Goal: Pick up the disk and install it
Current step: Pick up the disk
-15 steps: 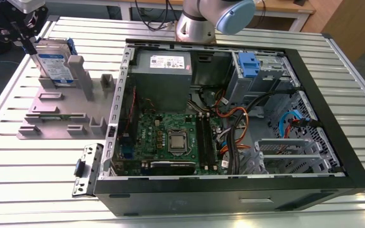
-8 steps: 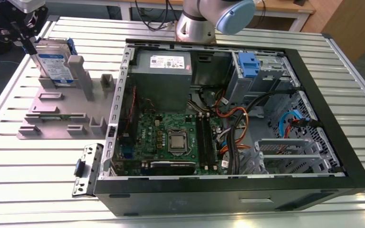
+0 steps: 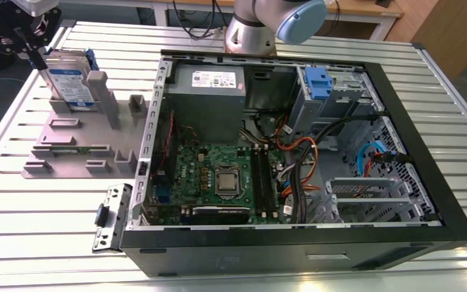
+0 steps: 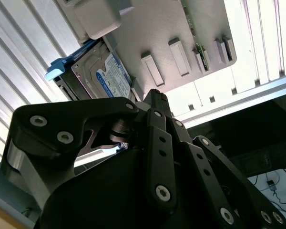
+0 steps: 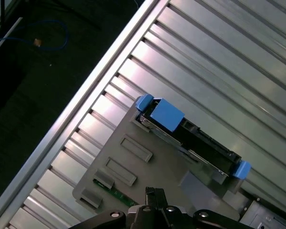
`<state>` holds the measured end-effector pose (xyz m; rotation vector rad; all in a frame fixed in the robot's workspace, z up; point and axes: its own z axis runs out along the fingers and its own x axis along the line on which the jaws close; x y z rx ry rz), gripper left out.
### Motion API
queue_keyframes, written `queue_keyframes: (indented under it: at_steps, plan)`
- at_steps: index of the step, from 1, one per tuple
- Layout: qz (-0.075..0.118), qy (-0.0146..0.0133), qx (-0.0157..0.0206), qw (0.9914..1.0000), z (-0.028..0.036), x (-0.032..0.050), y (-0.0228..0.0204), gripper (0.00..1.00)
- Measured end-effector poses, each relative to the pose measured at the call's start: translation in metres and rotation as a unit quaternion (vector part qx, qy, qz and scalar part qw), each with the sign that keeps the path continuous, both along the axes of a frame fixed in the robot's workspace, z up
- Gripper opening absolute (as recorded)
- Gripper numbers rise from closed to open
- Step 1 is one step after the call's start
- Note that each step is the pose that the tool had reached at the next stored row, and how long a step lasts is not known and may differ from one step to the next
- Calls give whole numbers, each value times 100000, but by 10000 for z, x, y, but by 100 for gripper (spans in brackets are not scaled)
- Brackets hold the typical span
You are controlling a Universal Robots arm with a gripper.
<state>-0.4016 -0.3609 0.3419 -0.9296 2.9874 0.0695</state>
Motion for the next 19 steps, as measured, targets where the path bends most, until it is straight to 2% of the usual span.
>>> queue_keyframes:
  at_steps: [19]
  plan:
    - [1347, -2, 0, 99991, 0, 0, 0, 10]
